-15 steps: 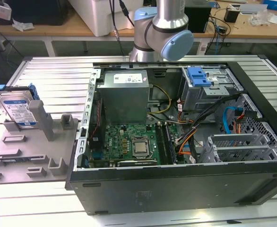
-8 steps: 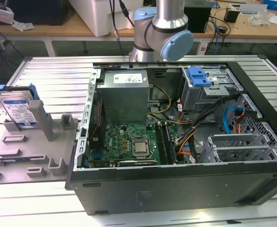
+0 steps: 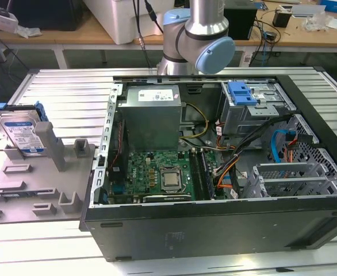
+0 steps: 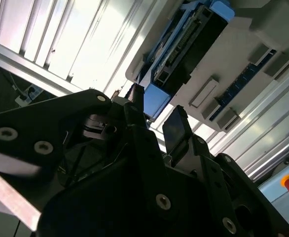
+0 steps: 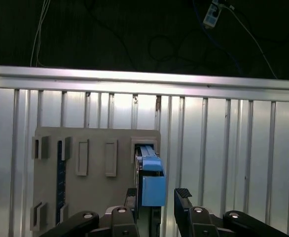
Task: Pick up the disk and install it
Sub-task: 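Pick up the disk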
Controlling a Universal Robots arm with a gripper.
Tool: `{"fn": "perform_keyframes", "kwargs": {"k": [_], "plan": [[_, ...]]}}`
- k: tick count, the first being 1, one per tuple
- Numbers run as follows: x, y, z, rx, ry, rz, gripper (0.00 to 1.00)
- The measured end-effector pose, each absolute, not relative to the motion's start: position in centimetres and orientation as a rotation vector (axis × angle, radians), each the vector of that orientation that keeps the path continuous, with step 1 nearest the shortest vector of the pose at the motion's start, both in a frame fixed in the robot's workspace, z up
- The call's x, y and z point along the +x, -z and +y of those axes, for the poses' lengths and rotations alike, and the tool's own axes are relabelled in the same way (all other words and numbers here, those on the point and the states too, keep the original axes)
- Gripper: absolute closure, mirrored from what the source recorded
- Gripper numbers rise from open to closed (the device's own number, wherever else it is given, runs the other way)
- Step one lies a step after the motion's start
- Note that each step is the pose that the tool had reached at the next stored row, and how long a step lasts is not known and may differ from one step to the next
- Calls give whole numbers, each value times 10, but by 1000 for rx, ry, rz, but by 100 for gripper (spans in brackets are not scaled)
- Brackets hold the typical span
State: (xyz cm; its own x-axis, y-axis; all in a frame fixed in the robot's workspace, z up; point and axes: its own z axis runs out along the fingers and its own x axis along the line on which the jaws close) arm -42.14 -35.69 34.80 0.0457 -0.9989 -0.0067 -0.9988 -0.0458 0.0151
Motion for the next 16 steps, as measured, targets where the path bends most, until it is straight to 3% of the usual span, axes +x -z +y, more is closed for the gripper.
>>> {"fn": "perform_keyframes", "kwargs": {"k": [16], "plan": [[-421, -338, -359, 2260, 40, -2159, 57]]}}
